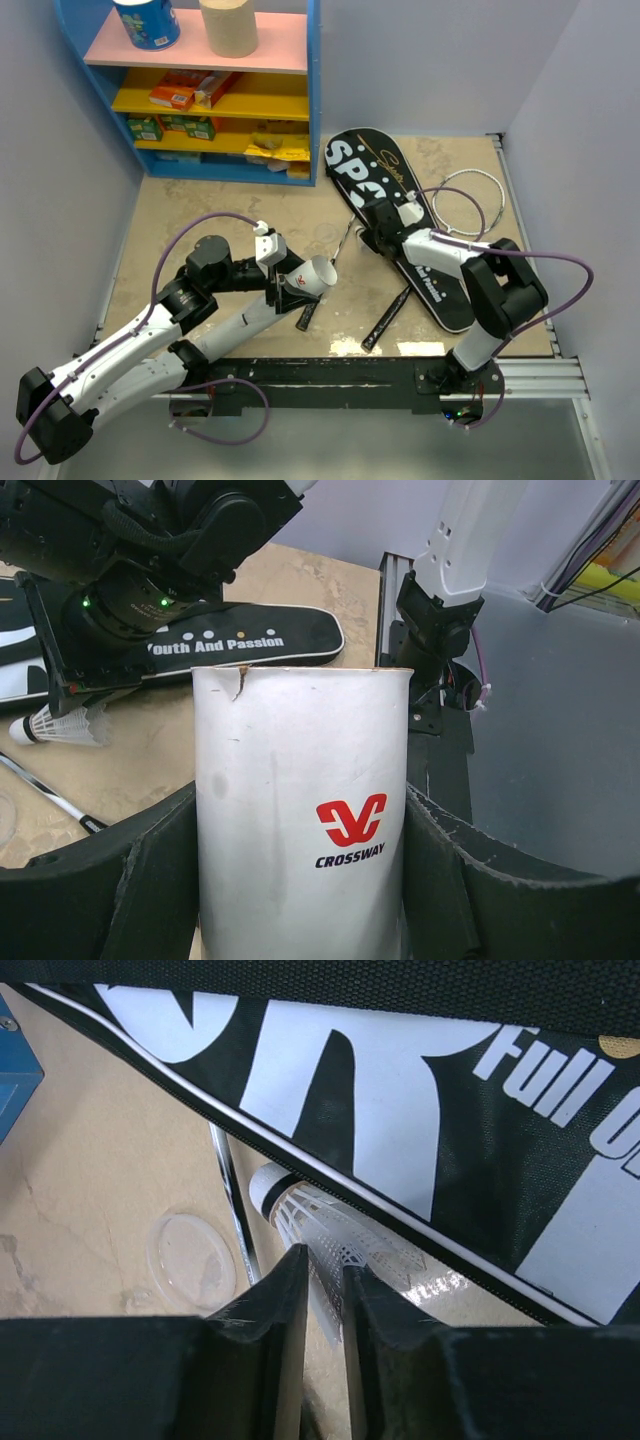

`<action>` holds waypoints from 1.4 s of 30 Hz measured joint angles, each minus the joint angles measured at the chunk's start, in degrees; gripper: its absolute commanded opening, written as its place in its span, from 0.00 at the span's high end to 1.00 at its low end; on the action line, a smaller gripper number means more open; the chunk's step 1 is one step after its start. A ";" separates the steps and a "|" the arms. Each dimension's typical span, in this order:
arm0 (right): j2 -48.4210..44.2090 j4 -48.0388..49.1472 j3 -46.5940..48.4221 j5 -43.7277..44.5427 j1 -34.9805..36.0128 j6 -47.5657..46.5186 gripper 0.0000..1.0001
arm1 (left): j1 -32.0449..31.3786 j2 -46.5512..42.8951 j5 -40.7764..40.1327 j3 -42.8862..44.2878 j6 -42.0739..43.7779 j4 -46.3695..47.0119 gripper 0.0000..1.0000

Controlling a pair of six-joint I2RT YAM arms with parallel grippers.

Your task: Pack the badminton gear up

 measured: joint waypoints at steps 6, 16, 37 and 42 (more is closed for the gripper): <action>-0.70 0.87 0.00 0.11 -0.24 -0.44 1.00 | 0.00 0.26 0.00 0.07 0.02 0.00 0.93; -12.00 0.59 -0.02 -2.21 -0.28 -8.98 1.00 | 0.00 0.63 -0.07 0.11 0.07 0.02 0.93; -35.56 -26.60 16.76 -36.17 -0.33 -46.75 1.00 | -0.92 5.35 -0.22 2.67 6.12 -6.73 0.92; -36.24 -33.86 21.81 -43.78 -0.15 -53.13 1.00 | -1.66 6.29 -0.22 2.97 7.43 -8.68 0.92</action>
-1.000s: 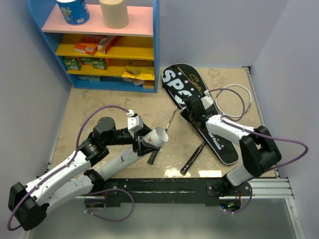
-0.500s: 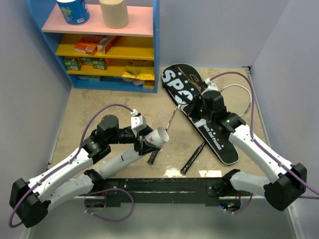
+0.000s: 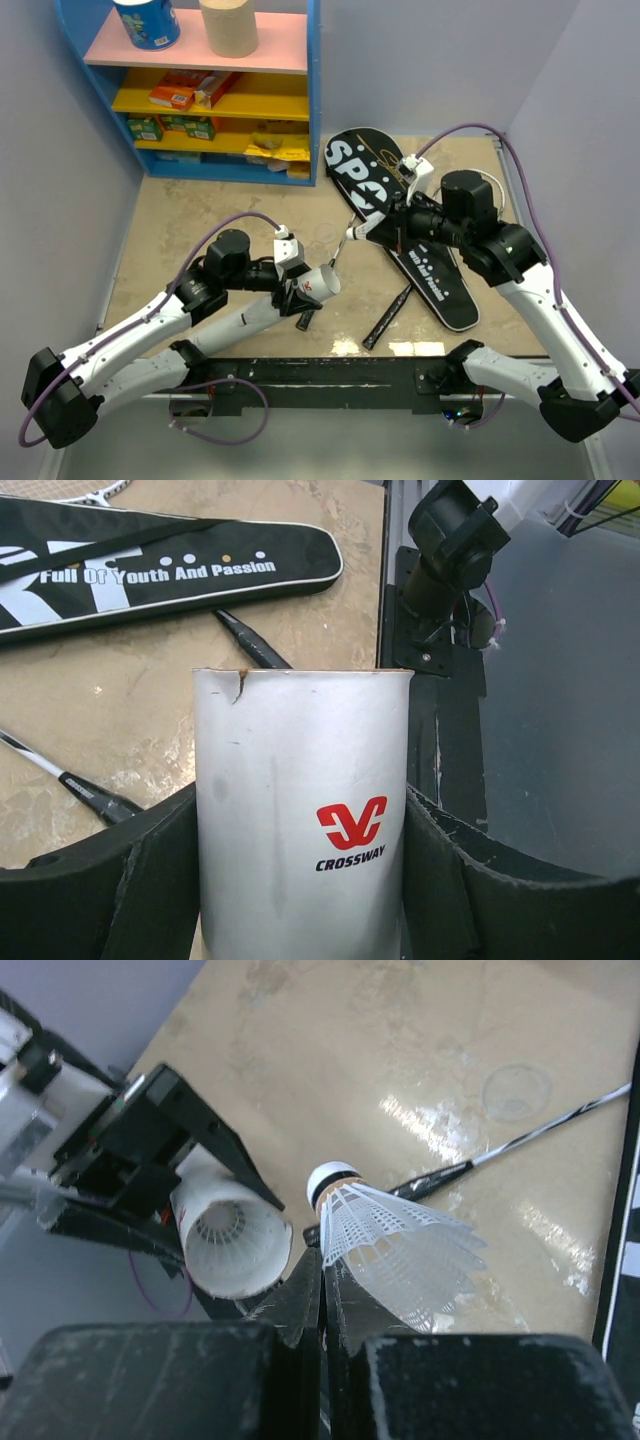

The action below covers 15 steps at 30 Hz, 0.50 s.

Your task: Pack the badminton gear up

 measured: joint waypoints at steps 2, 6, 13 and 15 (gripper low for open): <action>0.00 -1.88 0.20 -2.23 0.37 -1.68 1.00 | -0.02 0.17 -0.02 0.00 0.11 -0.39 0.92; 0.24 -5.14 0.17 -4.94 2.80 -3.54 1.00 | -0.02 0.20 -0.09 0.00 0.22 -0.79 0.92; 0.70 -5.25 -0.52 -5.68 10.36 -3.43 1.00 | -0.26 0.20 -0.33 0.00 0.61 -1.22 0.92; 1.07 -4.76 -1.57 -5.64 11.96 -3.10 1.00 | -0.28 0.17 -0.37 0.00 0.63 -1.31 0.92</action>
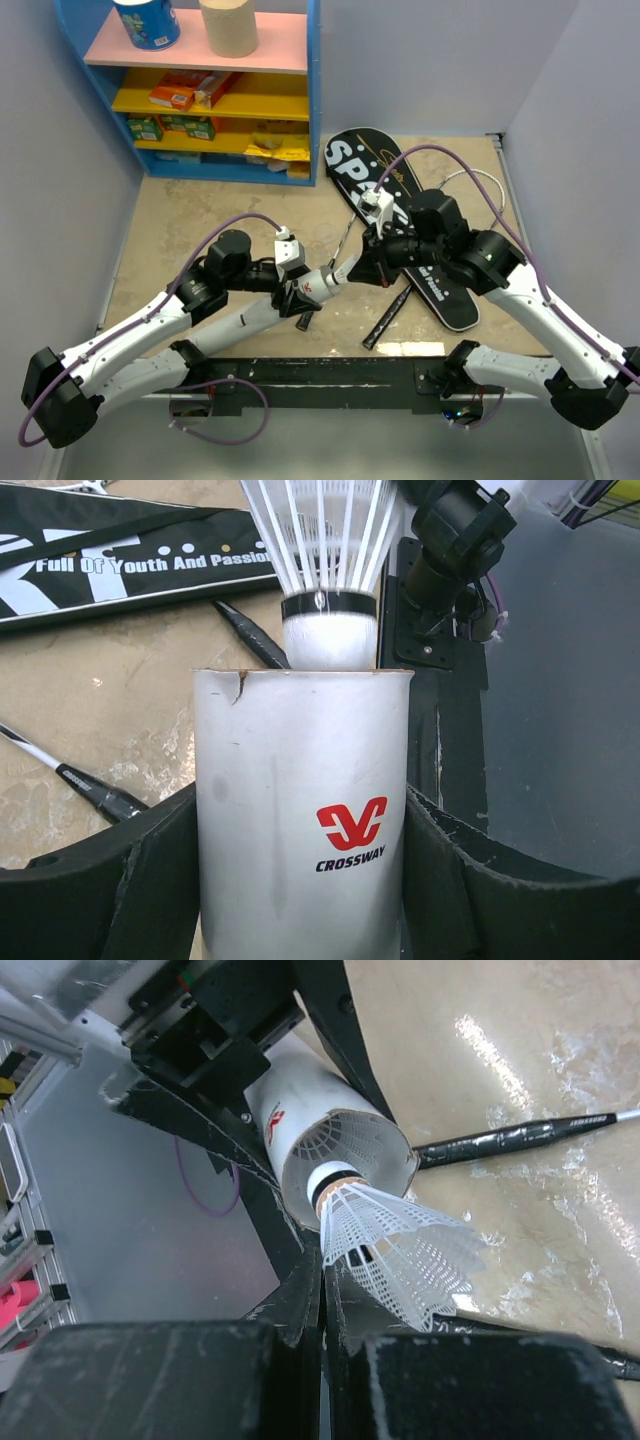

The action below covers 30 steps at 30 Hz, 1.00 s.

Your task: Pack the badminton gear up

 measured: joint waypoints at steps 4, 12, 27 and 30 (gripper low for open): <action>1.18 0.85 -2.10 0.17 0.57 0.37 1.00 | 0.00 -0.26 -0.02 0.00 0.00 -0.20 0.92; 2.51 4.00 -4.20 -0.63 1.05 1.25 1.00 | 0.00 -0.74 0.09 0.00 -0.02 -0.24 0.92; 5.64 20.94 -12.61 -10.36 2.69 8.59 1.00 | 0.00 -1.88 1.51 0.00 -0.68 1.42 0.92; 6.64 24.81 -14.19 -11.28 3.43 10.69 1.00 | 0.00 -2.03 1.70 0.00 -0.70 1.44 0.92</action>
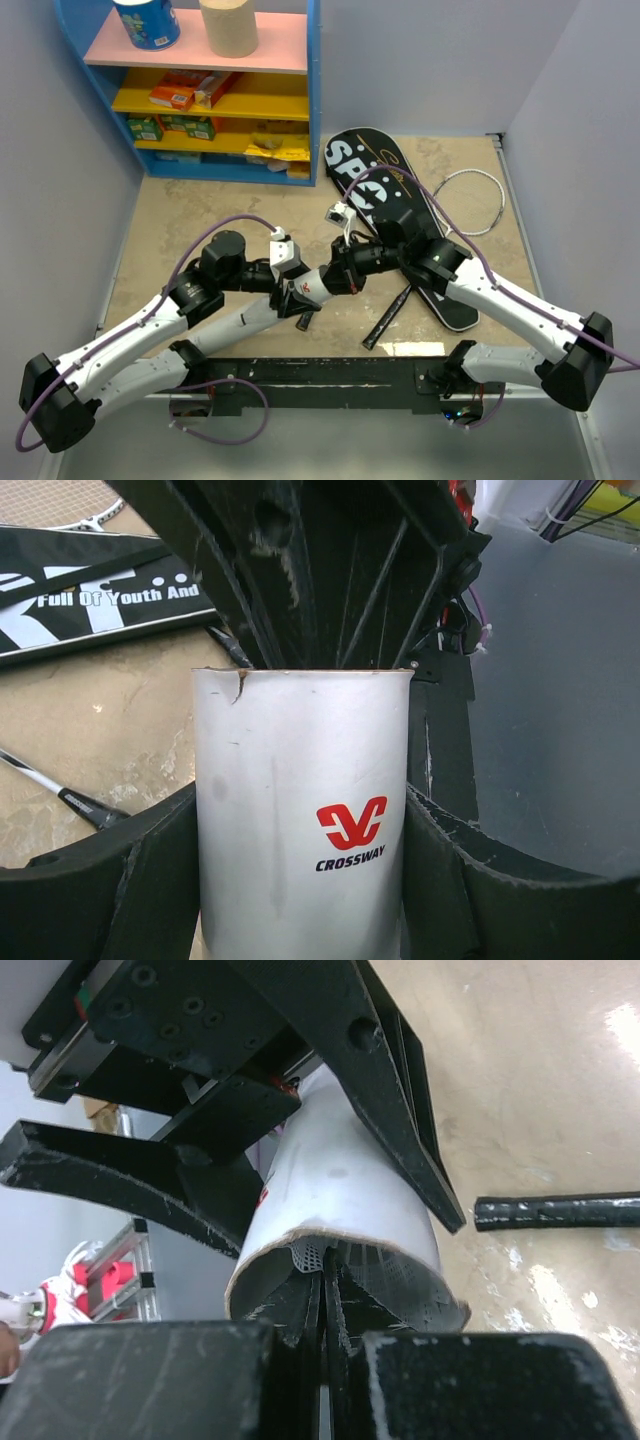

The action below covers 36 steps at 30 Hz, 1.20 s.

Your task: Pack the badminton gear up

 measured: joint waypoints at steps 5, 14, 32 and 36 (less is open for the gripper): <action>1.42 6.58 -2.73 -1.84 1.09 3.85 1.00 | 0.00 -0.44 0.46 0.00 0.02 0.00 0.92; 3.34 14.21 -5.92 -3.02 2.56 8.74 0.74 | 0.17 -1.11 0.59 -0.22 0.20 -3.30 0.92; -2.82 -6.05 5.42 12.61 2.89 4.81 0.52 | 0.02 -1.49 1.22 -0.31 -0.17 0.76 0.92; -4.20 -12.33 11.34 19.78 2.40 4.57 0.48 | 0.00 -1.36 0.55 -0.31 -0.24 1.27 0.92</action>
